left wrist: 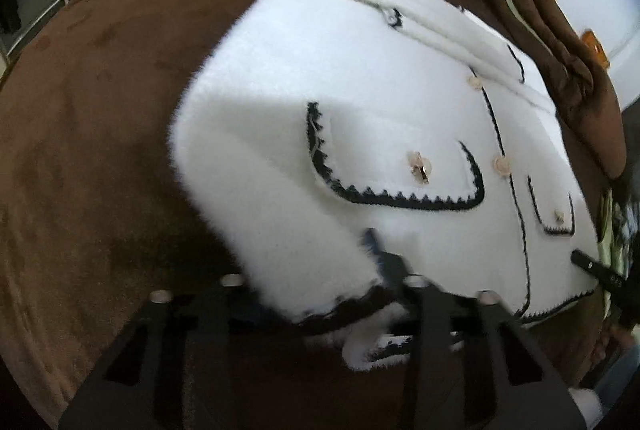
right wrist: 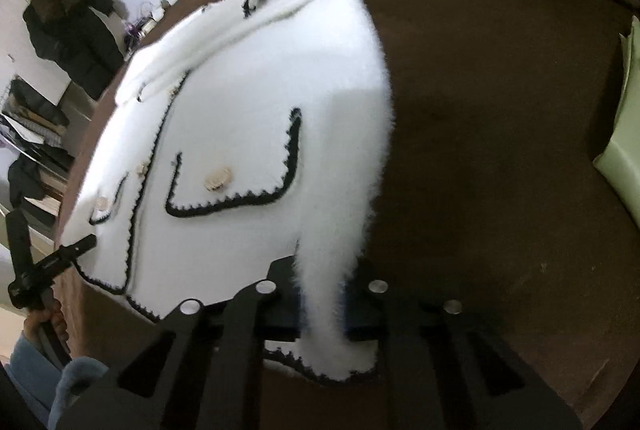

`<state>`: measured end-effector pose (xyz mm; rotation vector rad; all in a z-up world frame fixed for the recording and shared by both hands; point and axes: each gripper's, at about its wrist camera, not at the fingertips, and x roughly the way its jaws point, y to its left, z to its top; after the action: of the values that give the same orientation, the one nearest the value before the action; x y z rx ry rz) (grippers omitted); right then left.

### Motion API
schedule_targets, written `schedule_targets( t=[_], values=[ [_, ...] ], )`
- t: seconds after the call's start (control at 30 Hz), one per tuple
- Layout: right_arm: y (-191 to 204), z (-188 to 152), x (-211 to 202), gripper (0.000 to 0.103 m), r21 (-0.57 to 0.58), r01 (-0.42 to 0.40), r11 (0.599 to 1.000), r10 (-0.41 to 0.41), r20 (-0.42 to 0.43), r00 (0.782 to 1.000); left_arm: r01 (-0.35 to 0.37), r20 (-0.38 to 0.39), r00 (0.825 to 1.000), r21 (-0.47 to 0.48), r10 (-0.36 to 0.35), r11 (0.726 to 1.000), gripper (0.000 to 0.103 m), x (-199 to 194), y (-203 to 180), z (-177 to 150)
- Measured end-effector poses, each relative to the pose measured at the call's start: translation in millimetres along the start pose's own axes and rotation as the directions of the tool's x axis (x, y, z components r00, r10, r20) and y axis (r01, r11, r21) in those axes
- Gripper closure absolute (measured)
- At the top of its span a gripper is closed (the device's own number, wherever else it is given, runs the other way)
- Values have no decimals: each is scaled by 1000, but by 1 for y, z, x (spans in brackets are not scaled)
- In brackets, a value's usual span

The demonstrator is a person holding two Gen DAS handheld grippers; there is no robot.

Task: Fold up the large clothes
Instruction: 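Grasp the hem with the left gripper while the right gripper grasps the hem too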

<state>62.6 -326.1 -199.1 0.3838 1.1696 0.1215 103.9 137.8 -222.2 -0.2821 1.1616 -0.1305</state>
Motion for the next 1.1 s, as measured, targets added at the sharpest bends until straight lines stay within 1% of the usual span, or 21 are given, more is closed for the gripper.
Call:
schedule_targets(
  t=[0.1, 0.13, 0.2, 0.33, 0.43, 0.6, 0.7, 0.77, 0.93, 1.07, 1.1],
  values=[
    [5, 1, -7, 92, -24, 3, 1000, -2, 19, 1000, 60, 15, 998, -83, -59, 995, 80, -9, 15, 4],
    [7, 3, -11, 92, -33, -1, 999, 2, 30, 1000, 58, 20, 998, -84, -57, 995, 80, -12, 16, 4],
    [14, 6, -24, 93, -54, -17, 998, 20, 56, 998, 40, 40, 998, -51, -38, 998, 81, -23, 13, 7],
    [22, 14, -45, 93, -76, -83, 994, 88, 71, 994, 59, 88, 994, 7, -59, 998, 82, -49, 2, 10],
    [33, 14, -62, 94, -113, -105, 988, 116, 92, 989, 64, 133, 989, 55, -71, 996, 82, -71, -9, 13],
    [46, 16, -97, 94, -141, -148, 979, 169, 146, 975, 62, 172, 982, 94, -77, 994, 83, -94, -14, 17],
    [57, 19, -105, 94, -154, -171, 973, 195, 157, 968, 75, 199, 976, 87, -91, 993, 83, -109, -12, 19],
    [64, 18, -114, 94, -179, -176, 968, 205, 159, 966, 70, 211, 973, 102, -90, 992, 83, -121, -15, 20],
    [72, 10, -150, 94, -204, -220, 954, 254, 162, 953, 59, 223, 970, 165, -95, 985, 83, -164, -26, 6],
    [76, -12, -185, 94, -214, -225, 951, 260, 155, 953, 71, 221, 969, 164, -107, 984, 83, -199, -28, -16],
    [76, -21, -193, 94, -205, -235, 950, 267, 147, 952, 64, 217, 971, 168, -101, 984, 83, -207, -29, -24]
  ],
)
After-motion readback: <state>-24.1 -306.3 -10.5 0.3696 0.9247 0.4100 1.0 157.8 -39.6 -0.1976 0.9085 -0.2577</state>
